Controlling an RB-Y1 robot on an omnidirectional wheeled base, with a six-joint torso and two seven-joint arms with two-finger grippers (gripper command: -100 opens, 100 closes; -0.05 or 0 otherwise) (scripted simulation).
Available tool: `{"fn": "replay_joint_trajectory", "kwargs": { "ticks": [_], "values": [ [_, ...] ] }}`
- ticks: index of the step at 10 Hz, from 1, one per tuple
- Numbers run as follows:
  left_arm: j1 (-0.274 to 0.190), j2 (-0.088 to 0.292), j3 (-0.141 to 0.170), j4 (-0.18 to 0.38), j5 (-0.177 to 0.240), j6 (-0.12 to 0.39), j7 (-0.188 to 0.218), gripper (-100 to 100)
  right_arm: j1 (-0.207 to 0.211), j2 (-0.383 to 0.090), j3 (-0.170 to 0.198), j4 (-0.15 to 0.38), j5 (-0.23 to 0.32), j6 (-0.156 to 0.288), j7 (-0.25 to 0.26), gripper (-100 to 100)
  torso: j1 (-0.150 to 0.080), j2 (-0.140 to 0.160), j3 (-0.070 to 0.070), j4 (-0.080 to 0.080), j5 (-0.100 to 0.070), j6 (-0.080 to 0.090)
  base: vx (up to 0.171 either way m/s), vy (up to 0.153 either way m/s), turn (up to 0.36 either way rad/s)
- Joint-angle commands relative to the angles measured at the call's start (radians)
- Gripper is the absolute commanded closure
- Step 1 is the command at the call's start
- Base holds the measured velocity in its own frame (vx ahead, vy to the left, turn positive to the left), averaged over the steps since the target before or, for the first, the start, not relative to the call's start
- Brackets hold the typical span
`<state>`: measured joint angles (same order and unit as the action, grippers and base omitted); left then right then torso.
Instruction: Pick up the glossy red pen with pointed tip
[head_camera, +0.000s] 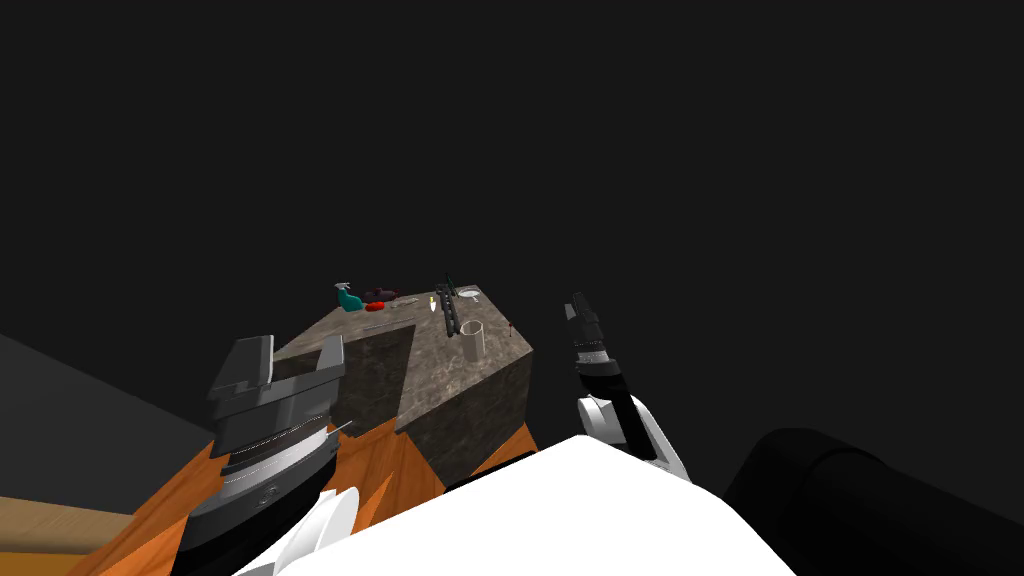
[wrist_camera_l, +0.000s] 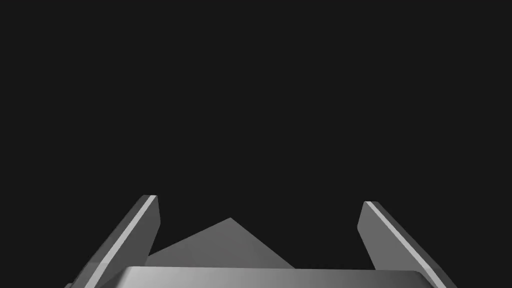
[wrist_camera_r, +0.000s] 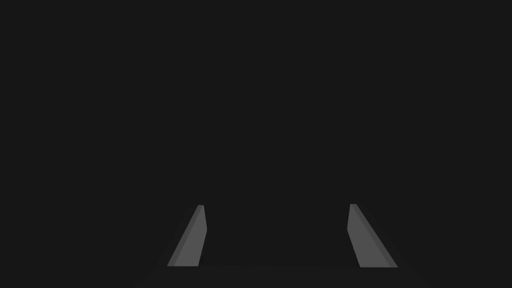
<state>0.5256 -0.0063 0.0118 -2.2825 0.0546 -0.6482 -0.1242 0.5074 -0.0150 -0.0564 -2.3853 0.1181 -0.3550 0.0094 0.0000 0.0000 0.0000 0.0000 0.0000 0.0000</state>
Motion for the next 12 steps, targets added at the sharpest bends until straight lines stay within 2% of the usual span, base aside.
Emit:
{"fn": "replay_joint_trajectory", "kwargs": {
  "ticks": [1, 5, 9, 10, 12],
  "values": [
    [0.0, 0.0, 0.0, 0.0, 0.0, 0.0, 0.0, 0, 0.022, -0.04, 0.014, 0.036, 0.023, -0.005, 0.009, -100, 0.0, 0.0, 0.0, 0.0, 0.0, 0.0, -0.037, 0.038, 0.052],
    [0.0, 0.0, 0.0, 0.0, 0.0, 0.0, 0.0, 0, 0.062, -0.126, 0.037, 0.122, 0.079, -0.014, 0.036, -100, 0.005, 0.006, 0.003, 0.001, 0.001, 0.0, -0.083, 0.078, 0.052],
    [0.0, 0.0, 0.0, 0.0, 0.0, 0.0, 0.0, 0, 0.099, -0.248, 0.053, 0.248, 0.162, -0.022, 0.081, -100, 0.005, 0.006, 0.004, 0.001, 0.001, 0.0, -0.085, 0.083, 0.1],
    [0.0, 0.0, 0.0, 0.0, 0.0, 0.0, 0.0, 0, 0.099, -0.254, 0.053, 0.249, 0.162, -0.022, 0.081, -100, 0.006, 0.006, 0.004, 0.001, 0.001, 0.0, -0.051, 0.074, 0.044],
    [0.0, 0.0, 0.0, 0.0, 0.0, 0.0, 0.0, 0, 0.113, -0.324, 0.057, 0.32, 0.213, -0.024, 0.111, -100, 0.004, 0.004, 0.002, 0.001, 0.001, 0.0, -0.045, 0.072, 0.105]
  ]
}}
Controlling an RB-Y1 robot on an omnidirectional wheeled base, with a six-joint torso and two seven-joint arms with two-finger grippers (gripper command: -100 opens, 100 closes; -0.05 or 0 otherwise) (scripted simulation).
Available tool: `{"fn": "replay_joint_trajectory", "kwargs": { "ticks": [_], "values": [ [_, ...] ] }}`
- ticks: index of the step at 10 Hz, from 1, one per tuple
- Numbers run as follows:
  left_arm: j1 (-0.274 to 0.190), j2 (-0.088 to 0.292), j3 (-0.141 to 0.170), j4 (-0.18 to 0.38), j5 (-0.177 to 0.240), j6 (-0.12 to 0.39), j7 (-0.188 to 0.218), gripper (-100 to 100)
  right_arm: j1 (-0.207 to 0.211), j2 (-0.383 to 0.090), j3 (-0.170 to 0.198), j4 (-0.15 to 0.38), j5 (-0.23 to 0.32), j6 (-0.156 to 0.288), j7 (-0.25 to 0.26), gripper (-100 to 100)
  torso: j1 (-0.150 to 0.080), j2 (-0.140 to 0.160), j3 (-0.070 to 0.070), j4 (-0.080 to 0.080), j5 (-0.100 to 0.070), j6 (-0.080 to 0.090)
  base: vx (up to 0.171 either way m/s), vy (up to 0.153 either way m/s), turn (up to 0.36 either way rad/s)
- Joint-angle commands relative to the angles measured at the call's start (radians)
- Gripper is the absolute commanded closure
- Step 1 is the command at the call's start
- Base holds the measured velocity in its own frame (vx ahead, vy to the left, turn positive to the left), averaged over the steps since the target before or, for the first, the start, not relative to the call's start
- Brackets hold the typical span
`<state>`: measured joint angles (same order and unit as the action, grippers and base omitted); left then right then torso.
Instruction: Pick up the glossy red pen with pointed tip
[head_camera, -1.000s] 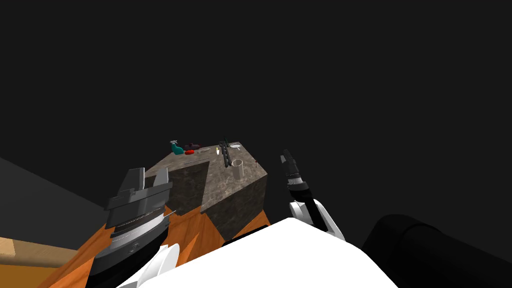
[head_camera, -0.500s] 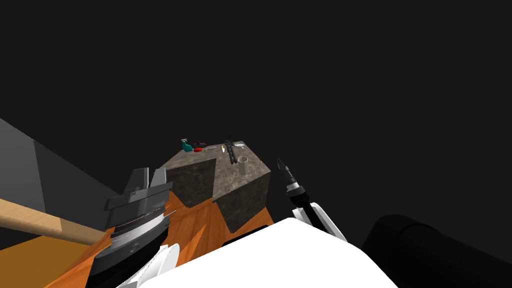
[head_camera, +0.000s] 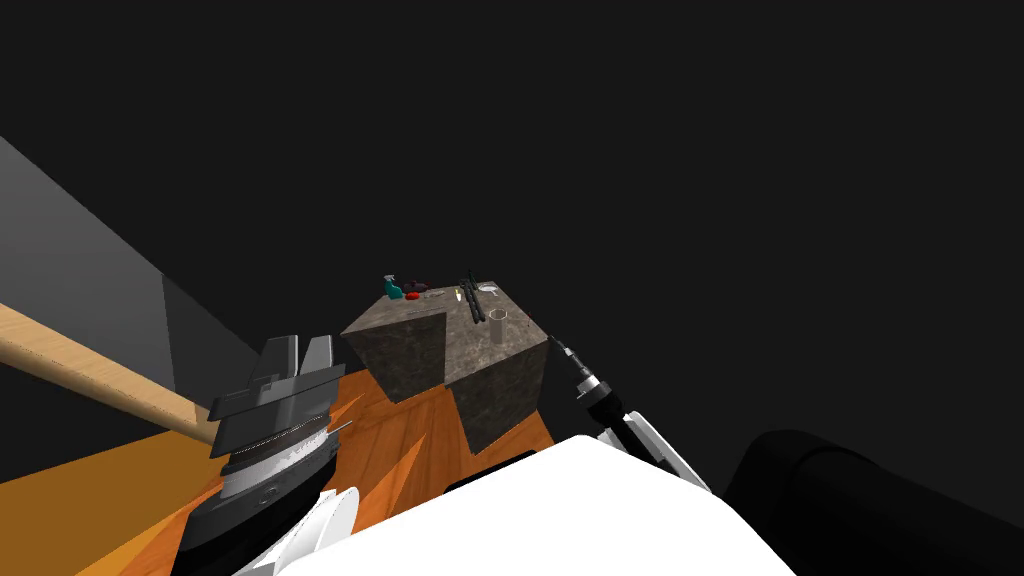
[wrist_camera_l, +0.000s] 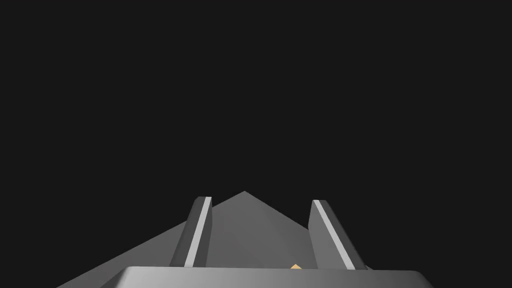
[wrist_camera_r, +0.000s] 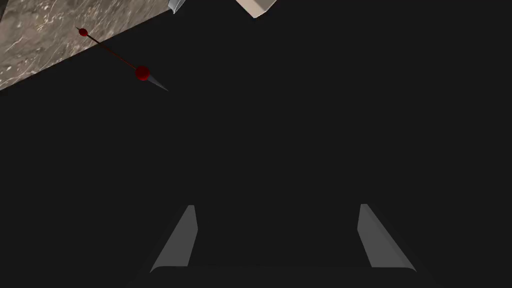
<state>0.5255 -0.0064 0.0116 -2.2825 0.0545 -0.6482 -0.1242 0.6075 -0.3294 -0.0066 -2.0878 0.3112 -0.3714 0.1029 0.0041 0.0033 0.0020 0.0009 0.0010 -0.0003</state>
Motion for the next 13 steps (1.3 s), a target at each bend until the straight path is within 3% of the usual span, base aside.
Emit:
{"fn": "replay_joint_trajectory", "kwargs": {
  "ticks": [1, 5, 6, 8, 13],
  "values": [
    [0.0, 0.0, 0.0, 0.0, 0.0, 0.0, 0.0, 0, 0.013, -0.019, 0.007, 0.028, 0.019, -0.008, 0.018, -100, 0.0, 0.0, 0.0, 0.0, 0.0, 0.0, -0.038, 0.059, 0.069],
    [0.0, 0.0, 0.0, 0.0, 0.0, 0.0, 0.0, 0, 0.024, -0.145, 0.006, 0.154, 0.102, -0.008, 0.072, -100, -0.002, 0.0, 0.0, 0.0, 0.0, 0.0, -0.048, 0.059, 0.116],
    [0.0, 0.0, 0.0, 0.0, 0.0, 0.0, 0.0, 0, 0.024, -0.157, 0.006, 0.154, 0.102, -0.008, 0.072, -100, -0.002, 0.0, 0.0, 0.0, 0.0, 0.0, -0.03, 0.044, 0.051],
    [0.0, 0.0, 0.0, 0.0, 0.0, 0.0, 0.0, 0, 0.023, -0.232, -0.001, 0.231, 0.161, -0.006, 0.112, -100, -0.002, -0.001, -0.001, 0.0, 0.0, 0.0, -0.019, 0.065, 0.169],
    [0.0, 0.0, 0.0, 0.0, 0.0, 0.0, 0.0, 0, 0.016, -0.366, -0.012, 0.336, 0.221, -0.002, 0.156, -100, -0.003, -0.003, -0.002, -0.001, -0.001, 0.0, 0.002, 0.042, 0.098]
  ]
}}
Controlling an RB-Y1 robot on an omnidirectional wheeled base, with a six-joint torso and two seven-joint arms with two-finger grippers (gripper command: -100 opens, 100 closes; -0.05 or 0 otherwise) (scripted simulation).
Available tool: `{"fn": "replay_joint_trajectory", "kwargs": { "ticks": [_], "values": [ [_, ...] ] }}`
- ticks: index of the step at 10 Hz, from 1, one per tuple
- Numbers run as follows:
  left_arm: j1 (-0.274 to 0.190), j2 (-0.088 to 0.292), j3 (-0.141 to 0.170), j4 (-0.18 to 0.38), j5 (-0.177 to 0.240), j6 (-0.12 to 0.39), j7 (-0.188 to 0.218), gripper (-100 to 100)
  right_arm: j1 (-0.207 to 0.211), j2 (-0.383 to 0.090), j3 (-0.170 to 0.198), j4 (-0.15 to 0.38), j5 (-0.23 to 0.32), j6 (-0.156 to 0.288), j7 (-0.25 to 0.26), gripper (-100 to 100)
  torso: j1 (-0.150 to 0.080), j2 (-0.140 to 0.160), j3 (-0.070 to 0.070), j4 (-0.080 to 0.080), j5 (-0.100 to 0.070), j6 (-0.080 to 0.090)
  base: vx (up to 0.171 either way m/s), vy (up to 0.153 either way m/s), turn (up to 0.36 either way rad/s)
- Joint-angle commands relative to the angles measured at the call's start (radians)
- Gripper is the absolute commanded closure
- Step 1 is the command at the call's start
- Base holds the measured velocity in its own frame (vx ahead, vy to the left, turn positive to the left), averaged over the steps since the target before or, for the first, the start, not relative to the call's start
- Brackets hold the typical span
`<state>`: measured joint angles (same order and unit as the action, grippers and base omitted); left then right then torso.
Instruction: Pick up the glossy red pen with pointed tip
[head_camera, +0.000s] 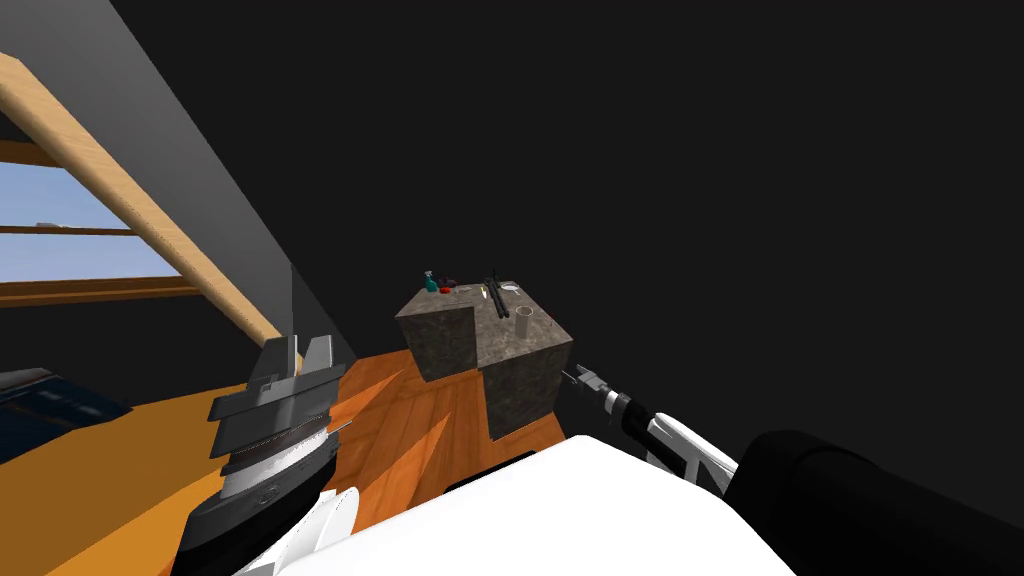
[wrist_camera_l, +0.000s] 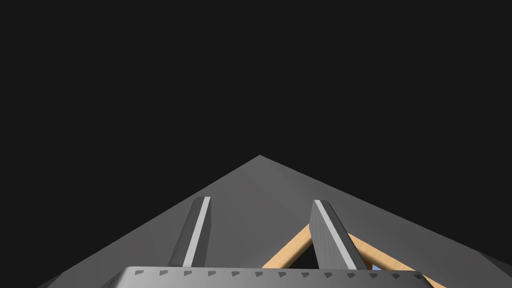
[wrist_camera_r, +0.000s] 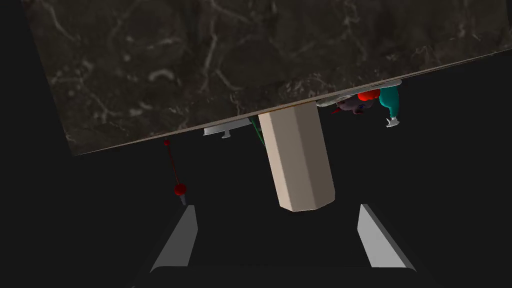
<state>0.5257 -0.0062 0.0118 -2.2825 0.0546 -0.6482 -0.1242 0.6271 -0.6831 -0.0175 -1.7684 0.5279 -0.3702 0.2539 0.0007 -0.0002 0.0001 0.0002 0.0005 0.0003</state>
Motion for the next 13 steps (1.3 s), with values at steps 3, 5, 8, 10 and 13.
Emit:
{"fn": "replay_joint_trajectory", "kwargs": {
  "ticks": [3, 5, 8, 10, 13],
  "values": [
    [0.0, 0.0, 0.0, 0.0, 0.0, 0.0, 0.0, 0, -0.017, -0.098, -0.014, 0.109, 0.065, 0.001, 0.05, -100, 0.0, -0.001, 0.0, 0.0, 0.0, 0.0, 0.019, 0.032, 0.131],
    [0.0, 0.0, 0.0, 0.0, 0.0, 0.0, 0.0, 0, -0.025, -0.157, -0.02, 0.145, 0.094, 0.004, 0.073, -100, -0.001, -0.001, -0.001, 0.0, 0.0, 0.0, 0.024, 0.023, 0.106],
    [0.0, 0.0, 0.0, 0.0, 0.0, 0.0, 0.0, 0, -0.034, -0.225, -0.027, 0.198, 0.124, 0.006, 0.096, -100, -0.001, -0.002, -0.001, 0.0, 0.0, 0.0, 0.028, 0.016, 0.123],
    [0.0, 0.0, 0.0, 0.0, 0.0, 0.0, 0.0, 0, -0.045, -0.275, -0.034, 0.241, 0.152, 0.008, 0.12, -100, -0.001, -0.002, -0.001, 0.0, 0.0, 0.0, 0.038, 0.006, 0.125],
    [0.0, 0.0, 0.0, 0.0, 0.0, 0.0, 0.0, 0, -0.068, -0.368, -0.047, 0.306, 0.207, 0.012, 0.165, -100, -0.001, -0.002, -0.001, -0.001, 0.0, 0.0, 0.041, 0.008, 0.146]
  ]
}}
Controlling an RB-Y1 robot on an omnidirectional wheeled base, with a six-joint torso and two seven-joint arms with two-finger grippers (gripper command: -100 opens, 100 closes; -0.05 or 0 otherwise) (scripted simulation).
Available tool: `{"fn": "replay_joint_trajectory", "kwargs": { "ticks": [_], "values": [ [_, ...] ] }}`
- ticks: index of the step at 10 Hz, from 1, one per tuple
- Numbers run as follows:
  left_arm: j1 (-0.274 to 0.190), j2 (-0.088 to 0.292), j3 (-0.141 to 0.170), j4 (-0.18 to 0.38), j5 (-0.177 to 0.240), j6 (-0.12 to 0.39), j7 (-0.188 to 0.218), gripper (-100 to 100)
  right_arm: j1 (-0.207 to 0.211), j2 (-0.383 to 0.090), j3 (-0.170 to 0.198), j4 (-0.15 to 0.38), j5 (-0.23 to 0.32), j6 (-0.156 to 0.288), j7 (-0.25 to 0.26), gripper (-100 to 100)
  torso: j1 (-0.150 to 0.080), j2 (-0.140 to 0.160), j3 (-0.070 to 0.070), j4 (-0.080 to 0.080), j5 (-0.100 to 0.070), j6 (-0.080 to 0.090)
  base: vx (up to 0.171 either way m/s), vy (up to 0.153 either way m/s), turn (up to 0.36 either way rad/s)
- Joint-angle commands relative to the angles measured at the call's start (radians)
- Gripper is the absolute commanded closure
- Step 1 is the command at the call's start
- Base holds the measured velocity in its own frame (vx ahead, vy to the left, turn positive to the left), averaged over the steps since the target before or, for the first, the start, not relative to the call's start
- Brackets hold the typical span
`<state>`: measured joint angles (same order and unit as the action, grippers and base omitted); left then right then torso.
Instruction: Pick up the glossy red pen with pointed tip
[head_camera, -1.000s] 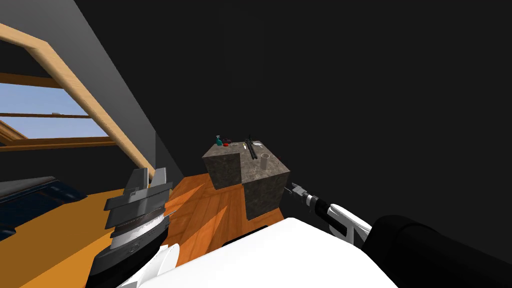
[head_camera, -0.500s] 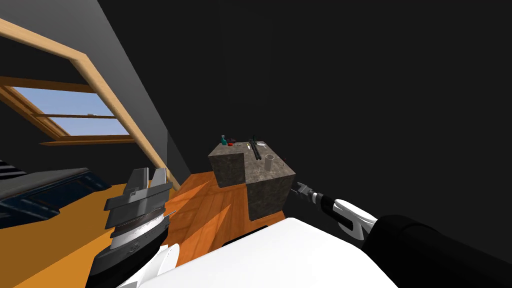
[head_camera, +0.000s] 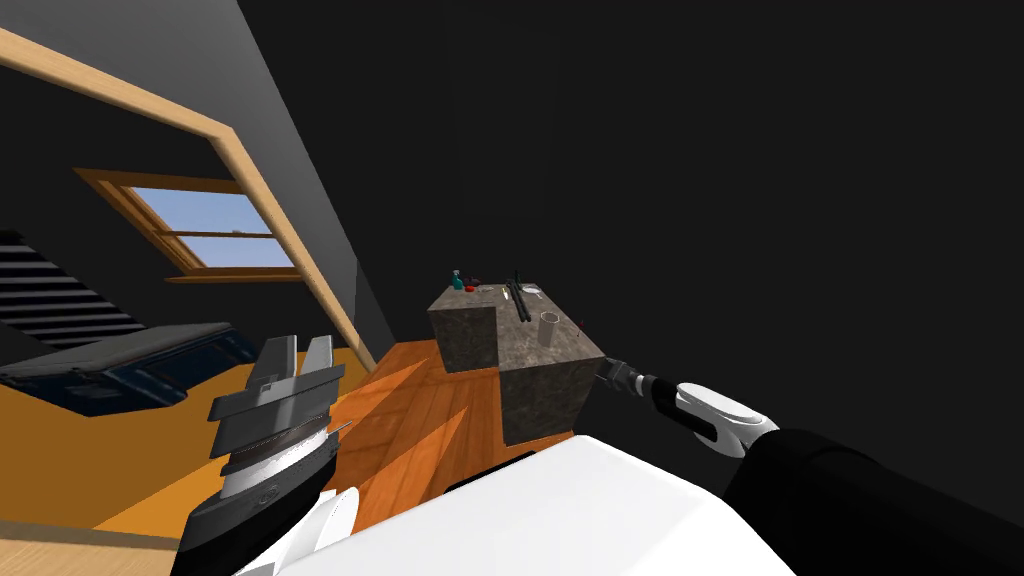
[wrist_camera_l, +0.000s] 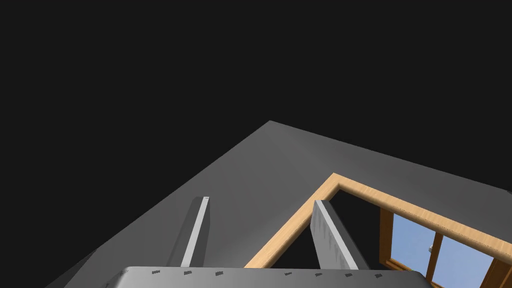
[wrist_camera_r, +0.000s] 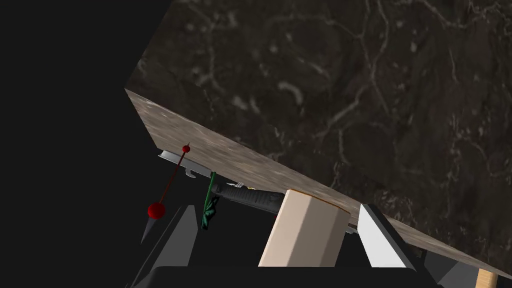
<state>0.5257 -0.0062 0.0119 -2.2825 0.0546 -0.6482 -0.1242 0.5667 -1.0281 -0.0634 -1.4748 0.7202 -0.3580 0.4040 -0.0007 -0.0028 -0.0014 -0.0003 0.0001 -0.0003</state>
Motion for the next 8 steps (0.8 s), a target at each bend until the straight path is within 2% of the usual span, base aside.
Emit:
{"fn": "replay_joint_trajectory", "kwargs": {
  "ticks": [1, 3, 4, 5, 6, 8],
  "values": [
    [0.0, 0.0, 0.0, 0.0, 0.0, 0.0, 0.0, 0, -0.007, -0.024, -0.001, 0.029, 0.014, 0.0, 0.015, -100, 0.0, 0.0, 0.0, 0.0, 0.0, 0.0, 0.035, 0.0, 0.084],
    [0.0, 0.0, 0.0, 0.0, 0.0, 0.0, 0.0, 0, -0.032, -0.092, -0.012, 0.102, 0.065, 0.002, 0.059, -100, 0.0, 0.001, 0.0, 0.0, 0.0, 0.0, 0.039, 0.006, 0.209],
    [0.0, 0.0, 0.0, 0.0, 0.0, 0.0, 0.0, 0, -0.032, -0.107, -0.012, 0.102, 0.065, 0.002, 0.059, -100, 0.0, 0.0, 0.0, 0.0, 0.0, 0.0, 0.048, -0.002, 0.087],
    [0.0, 0.0, 0.0, 0.0, 0.0, 0.0, 0.0, 0, -0.044, -0.142, -0.017, 0.135, 0.088, 0.002, 0.08, -100, 0.0, 0.0, 0.0, 0.0, 0.0, 0.001, 0.042, 0.005, 0.114],
    [0.0, 0.0, 0.0, 0.0, 0.0, 0.0, 0.0, 0, -0.044, -0.145, -0.017, 0.135, 0.088, 0.002, 0.08, -100, 0.0, 0.0, 0.0, 0.0, 0.0, 0.0, 0.029, 0.0, 0.092],
    [0.0, 0.0, 0.0, 0.0, 0.0, 0.0, 0.0, 0, -0.068, -0.208, -0.025, 0.192, 0.131, 0.001, 0.119, -100, 0.0, 0.001, 0.0, 0.0, 0.0, 0.0, 0.03, -0.007, 0.198]
  ]
}}
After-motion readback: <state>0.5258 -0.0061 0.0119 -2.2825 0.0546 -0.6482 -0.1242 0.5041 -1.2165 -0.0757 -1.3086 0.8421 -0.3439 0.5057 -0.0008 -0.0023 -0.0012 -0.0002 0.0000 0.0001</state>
